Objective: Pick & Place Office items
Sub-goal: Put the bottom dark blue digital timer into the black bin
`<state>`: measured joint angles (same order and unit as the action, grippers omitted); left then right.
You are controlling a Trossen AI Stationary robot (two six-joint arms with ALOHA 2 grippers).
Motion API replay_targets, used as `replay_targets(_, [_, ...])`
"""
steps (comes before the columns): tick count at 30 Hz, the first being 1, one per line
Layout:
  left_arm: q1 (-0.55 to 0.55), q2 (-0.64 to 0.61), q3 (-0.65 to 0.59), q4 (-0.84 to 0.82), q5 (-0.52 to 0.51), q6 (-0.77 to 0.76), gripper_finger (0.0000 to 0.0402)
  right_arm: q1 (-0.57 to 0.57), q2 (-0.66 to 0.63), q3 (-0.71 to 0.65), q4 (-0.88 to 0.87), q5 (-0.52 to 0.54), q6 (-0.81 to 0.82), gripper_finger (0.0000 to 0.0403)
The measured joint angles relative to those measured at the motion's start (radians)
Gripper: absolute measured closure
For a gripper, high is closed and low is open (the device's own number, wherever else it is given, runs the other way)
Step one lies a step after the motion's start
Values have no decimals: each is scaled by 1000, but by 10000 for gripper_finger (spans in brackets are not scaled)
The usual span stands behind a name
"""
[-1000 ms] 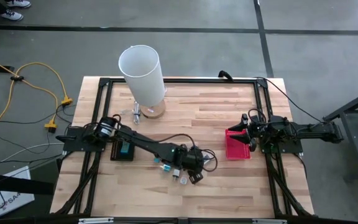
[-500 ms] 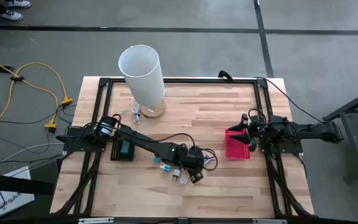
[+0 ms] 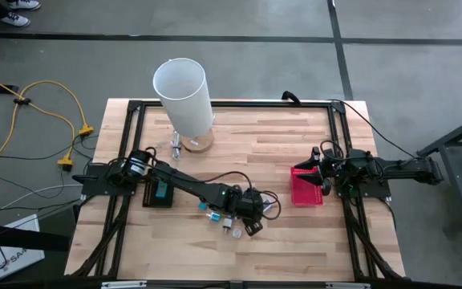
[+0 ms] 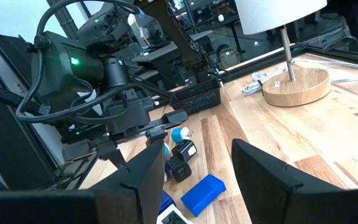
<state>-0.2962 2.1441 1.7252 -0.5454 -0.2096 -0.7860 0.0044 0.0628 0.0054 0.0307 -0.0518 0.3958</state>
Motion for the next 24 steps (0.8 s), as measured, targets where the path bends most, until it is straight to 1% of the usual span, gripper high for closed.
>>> replay_targets(4, [0, 0, 0, 6, 0, 0, 247, 0, 0, 0, 0, 0, 0, 229])
replay_targets(7, [0, 0, -1, 54, 2, -4, 240, 0, 0, 0, 0, 0, 0, 229])
replay_targets(10, [-5, 0, -1, 43, 2, 3, 216, 0, 0, 0, 0, 0, 0, 229])
replay_targets(14, [-10, 0, -1, 25, -3, -1, 170, 0, 0, 0, 0, 0, 0, 229])
replay_targets(17, [-11, 0, -1, -6, -5, -32, 142, 0, 0, 0, 0, 0, 0, 229])
replay_targets(20, [-11, 0, -1, -24, -5, -50, 124, 0, 0, 0, 0, 0, 0, 229])
replay_targets(24, [-13, 13, -2, -29, 0, -50, 118, 0, 0, 0, 0, 0, 0, 229])
